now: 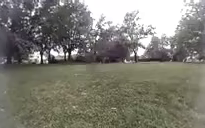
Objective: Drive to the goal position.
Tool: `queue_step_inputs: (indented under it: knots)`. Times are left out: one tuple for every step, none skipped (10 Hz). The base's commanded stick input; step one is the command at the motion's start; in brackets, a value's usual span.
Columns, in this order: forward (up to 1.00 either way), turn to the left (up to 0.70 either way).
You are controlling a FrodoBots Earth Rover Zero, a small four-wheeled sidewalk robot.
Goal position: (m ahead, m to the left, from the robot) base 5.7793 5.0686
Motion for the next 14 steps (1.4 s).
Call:
queue_step_inputs:
  knots:
    - [0.50,0.00]
    - [0.50,0.00]
    - [0.50,0.00]
    - [0.50,0.00]
    - [0.50,0.00]
    - [0.50,0.00]
    - [0.50,0.00]
    - [0.50,0.00]
    - [0.50,0.00]
    - [0.50,0.00]
    - [0.50,0.00]
    - [0.50,0.00]
    - [0.50,0.00]
    - [0.50,0.00]
